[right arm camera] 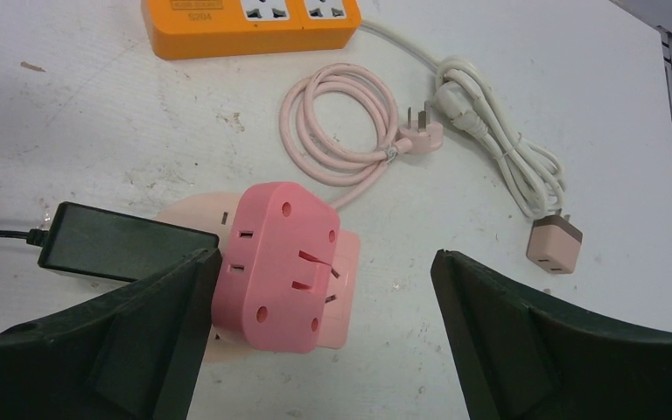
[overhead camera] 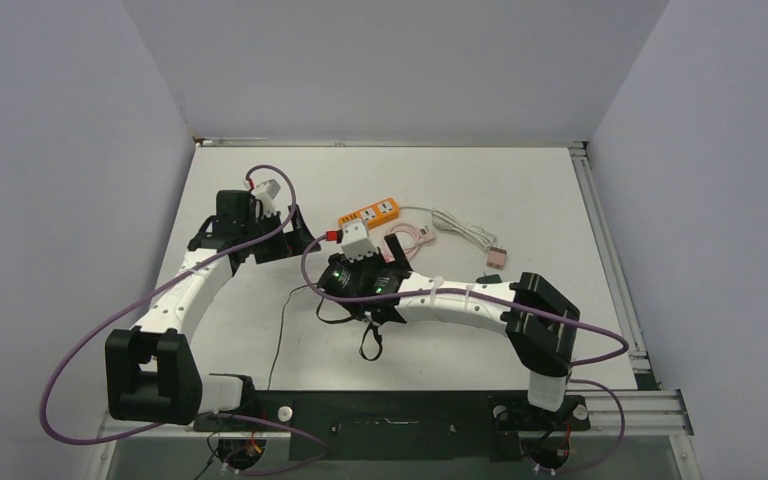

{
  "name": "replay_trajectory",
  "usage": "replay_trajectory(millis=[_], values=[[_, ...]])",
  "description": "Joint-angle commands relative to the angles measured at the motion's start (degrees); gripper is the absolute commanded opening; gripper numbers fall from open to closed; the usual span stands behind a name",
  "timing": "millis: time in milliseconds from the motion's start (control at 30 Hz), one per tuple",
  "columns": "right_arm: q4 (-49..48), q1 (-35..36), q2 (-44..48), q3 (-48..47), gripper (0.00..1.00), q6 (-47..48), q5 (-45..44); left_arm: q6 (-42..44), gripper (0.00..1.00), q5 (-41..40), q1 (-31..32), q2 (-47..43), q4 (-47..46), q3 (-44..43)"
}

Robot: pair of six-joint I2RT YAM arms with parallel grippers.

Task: Pull the plug off the socket

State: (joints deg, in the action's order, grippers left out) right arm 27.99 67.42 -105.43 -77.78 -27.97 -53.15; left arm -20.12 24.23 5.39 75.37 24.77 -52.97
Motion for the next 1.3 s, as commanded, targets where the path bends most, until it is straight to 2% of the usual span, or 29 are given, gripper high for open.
replay_trajectory(millis=[0,267,567,867,967,1033,1133,1267], values=[[1.6,-1.4,5.6,0.6,0.95,-1.2,-3.0,0.8,0.96,0.3,-0.5,-1.4,-1.9,0.1],[-0.5,-5.8,10.9,5.8,0.94,-2.5,3.1,0.9,0.96,0.3,-0.5,-1.3,-1.9,0.2],[-11.5,-9.1,20.0,11.4,1.00,-2.4,21.0,0.9,0.96,0.5,-0.5,-1.4,-1.9,0.2],[-7.8,-9.3,16.5,9.1,0.96,-4.5,21.8,0.9,0.96,0.7,-0.5,-1.7,-2.1,0.4],[-8.8,-10.2,16.3,10.4,0.93,-5.1,24.1,0.8,0.96,0.8,-0.5,-1.7,-2.1,0.4],[-10.9,-11.7,16.5,11.9,0.89,-5.1,28.7,0.8,0.96,1.0,-0.5,-1.8,-2.2,0.3],[-14.4,-14.2,17.0,14.4,0.81,-5.5,35.6,0.7,0.96,1.2,-0.5,-1.7,-2.2,0.4],[-16.6,-16.2,16.8,15.7,0.69,-5.1,39.5,0.7,0.96,1.3,-0.5,-1.6,-2.3,0.5]])
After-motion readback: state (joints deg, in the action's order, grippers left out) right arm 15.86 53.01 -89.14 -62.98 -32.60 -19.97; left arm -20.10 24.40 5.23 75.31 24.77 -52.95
